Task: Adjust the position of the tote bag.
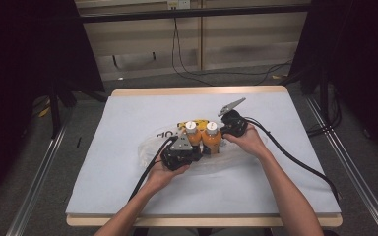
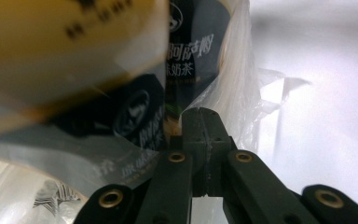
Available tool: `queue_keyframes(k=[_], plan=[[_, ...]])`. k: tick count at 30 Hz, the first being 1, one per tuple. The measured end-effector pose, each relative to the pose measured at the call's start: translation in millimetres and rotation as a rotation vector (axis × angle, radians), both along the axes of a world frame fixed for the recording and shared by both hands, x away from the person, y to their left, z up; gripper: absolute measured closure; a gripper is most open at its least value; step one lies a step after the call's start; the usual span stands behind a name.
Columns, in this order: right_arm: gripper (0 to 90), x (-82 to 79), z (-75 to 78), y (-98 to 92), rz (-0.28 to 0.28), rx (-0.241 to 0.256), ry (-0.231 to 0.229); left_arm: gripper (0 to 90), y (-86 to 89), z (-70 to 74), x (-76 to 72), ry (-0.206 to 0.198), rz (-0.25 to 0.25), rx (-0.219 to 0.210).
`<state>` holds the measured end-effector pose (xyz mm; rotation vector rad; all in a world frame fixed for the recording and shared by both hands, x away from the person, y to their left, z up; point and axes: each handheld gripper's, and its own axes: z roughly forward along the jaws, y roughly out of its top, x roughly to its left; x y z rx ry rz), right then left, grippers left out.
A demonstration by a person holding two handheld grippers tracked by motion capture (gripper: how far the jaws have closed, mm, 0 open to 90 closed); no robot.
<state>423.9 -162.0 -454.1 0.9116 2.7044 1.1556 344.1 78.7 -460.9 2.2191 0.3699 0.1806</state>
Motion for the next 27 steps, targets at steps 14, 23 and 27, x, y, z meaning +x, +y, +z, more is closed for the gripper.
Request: queue_keyframes(k=[14, 23, 27], plan=[[90.0, 8.1, -26.7, 8.8, -0.009, -0.014, 0.067, 90.0, -2.8, -20.9, -6.7, 0.042, -0.085, 0.1], [90.0, 12.7, -27.8, 7.5, -0.046, -0.01, 0.049, 90.0, -1.9, -20.7, -10.0, 0.052, -0.087, 0.092], [90.0, 15.6, -27.3, 7.4, -0.059, -0.023, 0.04, 90.0, -2.0, -20.2, -15.2, 0.059, -0.102, 0.098]])
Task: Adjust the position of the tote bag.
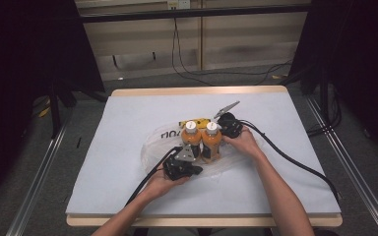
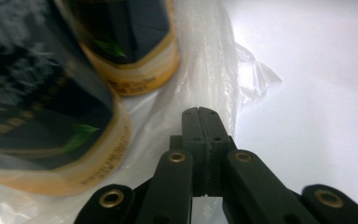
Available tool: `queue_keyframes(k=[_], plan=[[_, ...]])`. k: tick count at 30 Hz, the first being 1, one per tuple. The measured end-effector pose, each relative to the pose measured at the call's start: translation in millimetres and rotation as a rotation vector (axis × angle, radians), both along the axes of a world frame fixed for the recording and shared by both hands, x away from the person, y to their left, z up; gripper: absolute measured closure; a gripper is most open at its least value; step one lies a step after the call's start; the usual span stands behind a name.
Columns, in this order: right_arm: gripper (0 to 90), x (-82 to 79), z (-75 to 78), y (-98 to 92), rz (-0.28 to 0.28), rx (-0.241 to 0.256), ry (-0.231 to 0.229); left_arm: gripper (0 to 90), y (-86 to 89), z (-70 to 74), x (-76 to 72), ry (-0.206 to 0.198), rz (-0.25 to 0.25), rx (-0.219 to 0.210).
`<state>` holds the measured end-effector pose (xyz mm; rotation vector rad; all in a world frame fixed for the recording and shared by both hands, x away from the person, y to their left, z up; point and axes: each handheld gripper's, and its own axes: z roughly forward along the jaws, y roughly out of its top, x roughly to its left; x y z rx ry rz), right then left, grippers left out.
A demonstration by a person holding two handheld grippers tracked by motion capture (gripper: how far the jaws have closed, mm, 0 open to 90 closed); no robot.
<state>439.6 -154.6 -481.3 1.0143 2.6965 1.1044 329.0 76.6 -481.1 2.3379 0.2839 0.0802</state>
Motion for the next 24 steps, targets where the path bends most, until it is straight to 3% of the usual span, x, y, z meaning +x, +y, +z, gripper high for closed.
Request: queue_keyframes(k=[7, 15, 24], plan=[[90.0, 2.9, 1.8, 2.5, -0.042, -0.036, -0.02, 90.0, -0.1, -0.5, -5.2, 0.011, -0.014, -0.011], [90.0, 10.3, 1.8, 5.8, -0.048, -0.043, -0.031, 90.0, 0.3, 1.9, -13.4, 0.011, -0.039, 0.02], [90.0, 18.1, 2.9, 9.6, -0.071, -0.076, -0.05, 90.0, 0.0, 0.1, -19.3, 0.022, -0.051, -0.011]])
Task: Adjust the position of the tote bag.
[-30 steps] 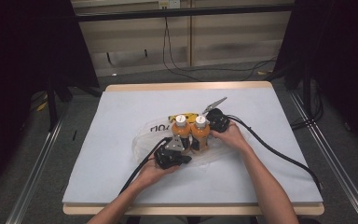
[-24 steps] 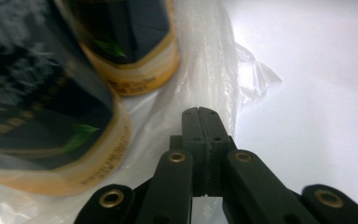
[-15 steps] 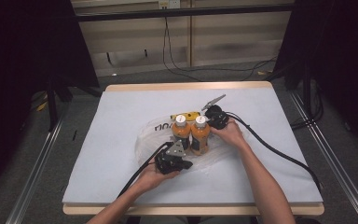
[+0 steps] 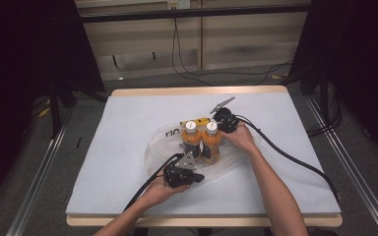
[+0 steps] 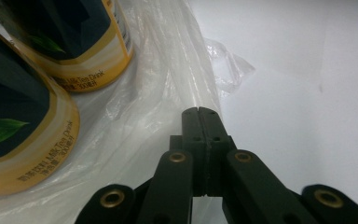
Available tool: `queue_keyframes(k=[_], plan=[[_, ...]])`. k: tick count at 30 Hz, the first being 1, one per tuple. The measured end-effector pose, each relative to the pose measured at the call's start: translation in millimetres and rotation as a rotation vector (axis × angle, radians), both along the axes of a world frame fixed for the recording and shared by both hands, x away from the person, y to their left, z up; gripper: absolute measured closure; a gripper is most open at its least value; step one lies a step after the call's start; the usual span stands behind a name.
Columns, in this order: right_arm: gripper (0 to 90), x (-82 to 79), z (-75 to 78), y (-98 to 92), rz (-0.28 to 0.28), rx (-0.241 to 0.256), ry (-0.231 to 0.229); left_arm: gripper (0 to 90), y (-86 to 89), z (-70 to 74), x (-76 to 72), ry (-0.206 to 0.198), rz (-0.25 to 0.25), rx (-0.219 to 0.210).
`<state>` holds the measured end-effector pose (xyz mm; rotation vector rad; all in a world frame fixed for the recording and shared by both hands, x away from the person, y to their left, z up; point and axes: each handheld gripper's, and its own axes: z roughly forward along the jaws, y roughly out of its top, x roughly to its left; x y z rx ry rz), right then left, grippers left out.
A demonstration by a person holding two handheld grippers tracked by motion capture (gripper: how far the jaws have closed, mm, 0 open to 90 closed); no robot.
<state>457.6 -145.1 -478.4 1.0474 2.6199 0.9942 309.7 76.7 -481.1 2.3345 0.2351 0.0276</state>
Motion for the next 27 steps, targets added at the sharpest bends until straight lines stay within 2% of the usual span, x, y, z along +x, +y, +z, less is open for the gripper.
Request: queue_keyframes(k=[2, 4, 6, 7, 9, 10, 15, 19, 20, 21, 22, 23, 24, 26, 27], plan=[[90.0, 1.1, 0.5, 2.3, -0.007, -0.01, -0.004, 90.0, 0.2, 1.1, -0.7, -0.006, -0.006, 0.016], [90.0, 2.5, 0.9, 3.0, -0.018, -0.015, 0.003, 90.0, -0.8, -0.2, -2.4, 0.001, -0.013, -0.008], [90.0, 4.7, 0.6, 2.8, -0.025, -0.011, 0.004, 90.0, -0.6, 1.1, -3.8, 0.002, -0.018, 0.012], [90.0, 5.8, 0.6, 2.8, -0.026, -0.007, 0.01, 90.0, -0.9, 0.0, -4.9, 0.007, -0.019, -0.004], [90.0, 7.2, 0.7, 3.1, -0.034, -0.011, 0.008, 90.0, -1.0, 0.0, -5.0, 0.006, -0.023, -0.006], [90.0, 7.0, 1.2, 3.7, -0.046, -0.009, 0.022, 90.0, -0.9, -0.1, -5.1, 0.009, -0.023, -0.008], [90.0, 11.1, -0.6, 3.4, -0.05, 0.003, -0.001, 90.0, -0.9, -0.3, -4.7, 0.013, -0.025, -0.011], [90.0, 14.4, -0.9, 5.4, -0.074, 0.002, -0.007, 90.0, -1.2, 0.0, -3.6, 0.018, -0.033, -0.007], [90.0, 15.6, -0.7, 6.0, -0.077, -0.005, -0.007, 90.0, -0.5, 1.9, -3.1, 0.015, -0.036, 0.021], [90.0, 16.1, -0.5, 6.8, -0.083, -0.006, -0.006, 90.0, -0.5, 1.9, -3.2, 0.015, -0.036, 0.019], [90.0, 17.5, -0.5, 7.1, -0.085, -0.007, -0.005, 90.0, -1.1, 0.1, -3.5, 0.019, -0.036, -0.008], [90.0, 17.5, -0.5, 7.1, -0.085, -0.007, -0.005, 90.0, -1.1, 0.1, -3.5, 0.019, -0.036, -0.008], [90.0, 19.7, -1.1, 7.2, -0.09, -0.004, -0.011, 90.0, -0.6, 1.8, -3.2, 0.017, -0.038, 0.017], [90.0, 22.8, -1.5, 8.5, -0.102, -0.002, -0.013, 90.0, -1.4, 0.2, -3.5, 0.018, -0.045, -0.009], [90.0, 24.4, -1.7, 9.0, -0.105, -0.001, -0.013, 90.0, -1.3, 0.7, -4.0, 0.022, -0.049, -0.002]])
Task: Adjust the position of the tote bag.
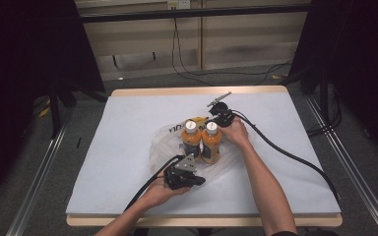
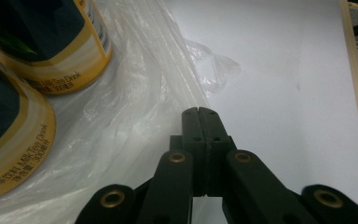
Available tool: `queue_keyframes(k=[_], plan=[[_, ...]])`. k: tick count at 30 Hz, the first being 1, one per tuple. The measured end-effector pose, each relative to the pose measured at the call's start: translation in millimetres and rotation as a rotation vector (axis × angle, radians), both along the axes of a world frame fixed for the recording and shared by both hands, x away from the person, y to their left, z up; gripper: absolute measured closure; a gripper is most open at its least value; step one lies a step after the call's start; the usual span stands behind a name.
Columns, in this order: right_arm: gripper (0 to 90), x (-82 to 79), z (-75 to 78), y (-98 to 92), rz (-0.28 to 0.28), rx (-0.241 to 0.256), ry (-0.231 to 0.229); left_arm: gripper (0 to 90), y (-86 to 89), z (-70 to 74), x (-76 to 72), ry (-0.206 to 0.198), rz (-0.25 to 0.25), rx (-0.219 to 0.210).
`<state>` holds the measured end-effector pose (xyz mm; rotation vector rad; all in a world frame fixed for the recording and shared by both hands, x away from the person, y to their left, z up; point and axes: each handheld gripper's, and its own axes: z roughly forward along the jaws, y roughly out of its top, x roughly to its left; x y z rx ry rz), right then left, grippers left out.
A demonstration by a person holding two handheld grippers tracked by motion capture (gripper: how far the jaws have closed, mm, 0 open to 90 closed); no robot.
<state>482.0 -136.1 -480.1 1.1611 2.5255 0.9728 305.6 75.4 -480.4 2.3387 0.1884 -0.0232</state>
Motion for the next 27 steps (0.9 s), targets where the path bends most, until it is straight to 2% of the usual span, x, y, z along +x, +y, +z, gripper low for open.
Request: queue_keyframes(k=[1, 2, 3, 4, 6, 9, 11, 14, 16, 17, 18, 19, 20, 21, 22, 23, 24, 25, 26, 27], plan=[[90.0, 1.2, -0.2, 0.5, -0.006, 0.005, 0.003, 90.0, -0.4, 0.7, -1.4, -0.005, -0.002, 0.009], [90.0, 3.6, -1.0, 1.2, -0.011, 0.01, -0.006, 90.0, -1.3, 0.1, -3.3, 0.005, -0.016, -0.005], [90.0, 4.0, -1.1, 1.3, -0.013, 0.011, -0.004, 90.0, -1.5, 1.3, -5.1, 0.0, -0.019, 0.012], [90.0, 4.8, -1.1, 1.6, -0.017, 0.014, -0.002, 90.0, -2.2, 0.8, -6.7, 0.002, -0.02, 0.003], [90.0, 5.4, -1.2, 1.9, -0.023, 0.015, -0.001, 90.0, -2.5, 1.3, -6.7, -0.009, -0.028, 0.01], [90.0, 7.1, -1.9, 2.6, -0.036, 0.017, -0.01, 90.0, -2.3, 0.7, -6.0, 0.008, -0.025, 0.0], [90.0, 9.1, -2.6, 3.2, -0.054, 0.024, -0.014, 90.0, -2.2, 1.5, -5.5, 0.009, -0.026, 0.009], [90.0, 10.2, -2.7, 3.4, -0.066, 0.025, -0.013, 90.0, -2.8, 0.9, -5.0, 0.007, -0.031, 0.001], [90.0, 10.9, -3.1, 3.0, -0.065, 0.034, -0.016, 90.0, -2.6, 1.4, -4.6, 0.015, -0.02, 0.007], [90.0, 10.1, -2.7, 3.3, -0.068, 0.033, -0.011, 90.0, -2.1, 3.3, -4.2, 0.017, -0.014, 0.031], [90.0, 8.5, -2.1, 2.9, -0.058, 0.042, -0.005, 90.0, -2.5, 1.7, -4.3, 0.026, -0.007, 0.005], [90.0, 6.9, -0.9, 2.8, -0.059, 0.04, -0.002, 90.0, -2.5, 1.9, -4.0, 0.021, -0.001, 0.001], [90.0, 5.1, 1.0, 1.8, -0.065, 0.044, -0.003, 90.0, -1.6, 3.4, -2.7, 0.038, 0.007, -0.011], [90.0, 3.5, 2.7, 0.5, -0.063, 0.07, -0.014, 90.0, -0.9, 4.9, -2.8, 0.039, 0.015, -0.01], [88.3, 2.2, 4.5, -0.7, -0.058, 0.078, -0.023, 90.0, -0.4, 7.4, -2.3, 0.04, 0.009, -0.015], [86.2, 0.0, 7.1, -1.8, -0.066, 0.091, -0.025, 90.0, -0.2, 8.9, -2.9, 0.046, 0.01, -0.04], [86.2, 0.0, 7.1, -1.8, -0.066, 0.091, -0.025, 90.0, -0.2, 8.9, -2.9, 0.046, 0.01, -0.04], [86.8, -4.7, 14.0, -5.6, -0.06, 0.126, -0.036, 90.0, 1.5, 15.7, -3.1, 0.049, 0.01, -0.069], [86.8, -4.7, 14.0, -5.6, -0.06, 0.126, -0.036, 90.0, 1.5, 15.7, -3.1, 0.049, 0.01, -0.069], [86.9, -6.3, 16.7, -6.9, -0.056, 0.131, -0.043, 90.0, 2.9, 20.4, -3.2, 0.053, 0.017, -0.093]])
